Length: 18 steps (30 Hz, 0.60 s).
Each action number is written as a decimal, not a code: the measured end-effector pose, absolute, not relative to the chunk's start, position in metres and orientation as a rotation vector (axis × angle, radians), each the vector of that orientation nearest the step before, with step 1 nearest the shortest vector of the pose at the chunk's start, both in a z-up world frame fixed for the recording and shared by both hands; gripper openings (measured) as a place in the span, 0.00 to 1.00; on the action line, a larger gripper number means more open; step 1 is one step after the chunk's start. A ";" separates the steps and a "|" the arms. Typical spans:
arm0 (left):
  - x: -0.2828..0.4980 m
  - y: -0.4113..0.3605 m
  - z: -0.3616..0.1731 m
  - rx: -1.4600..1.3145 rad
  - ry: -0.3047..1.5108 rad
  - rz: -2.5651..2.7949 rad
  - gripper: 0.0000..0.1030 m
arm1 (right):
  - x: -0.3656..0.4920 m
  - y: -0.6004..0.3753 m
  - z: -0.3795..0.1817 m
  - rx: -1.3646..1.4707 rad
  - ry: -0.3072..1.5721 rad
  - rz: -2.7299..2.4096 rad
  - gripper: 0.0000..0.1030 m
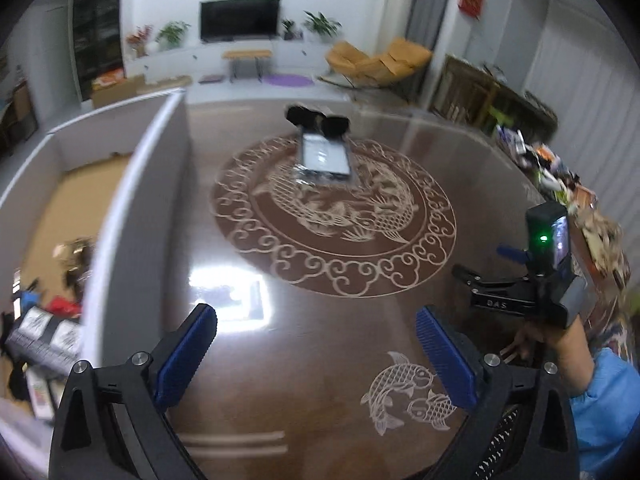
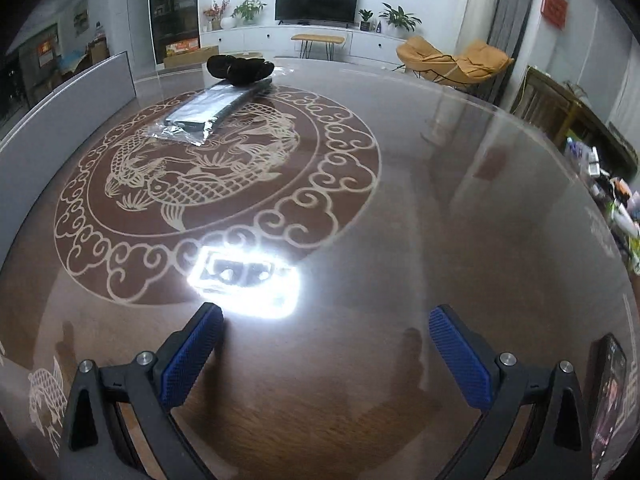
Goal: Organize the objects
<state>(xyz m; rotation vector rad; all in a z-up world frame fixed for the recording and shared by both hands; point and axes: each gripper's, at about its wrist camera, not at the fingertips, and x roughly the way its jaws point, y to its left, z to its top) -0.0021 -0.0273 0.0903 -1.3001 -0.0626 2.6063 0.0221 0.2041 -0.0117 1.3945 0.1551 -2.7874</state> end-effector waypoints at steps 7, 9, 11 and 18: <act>-0.108 -0.019 0.094 -1.319 -0.119 2.592 0.98 | 0.031 0.199 -0.009 1.386 0.158 -2.759 1.00; -0.144 -0.017 0.094 -1.327 -0.152 2.592 0.98 | 0.026 0.198 -0.011 1.392 0.134 -2.750 1.00; -0.185 -0.010 0.094 -1.347 -0.173 2.583 0.98 | 0.025 0.201 -0.013 1.402 0.098 -2.735 1.00; -0.324 0.012 0.066 -1.497 -0.424 2.581 0.98 | 0.024 0.201 -0.014 1.409 0.083 -2.734 1.00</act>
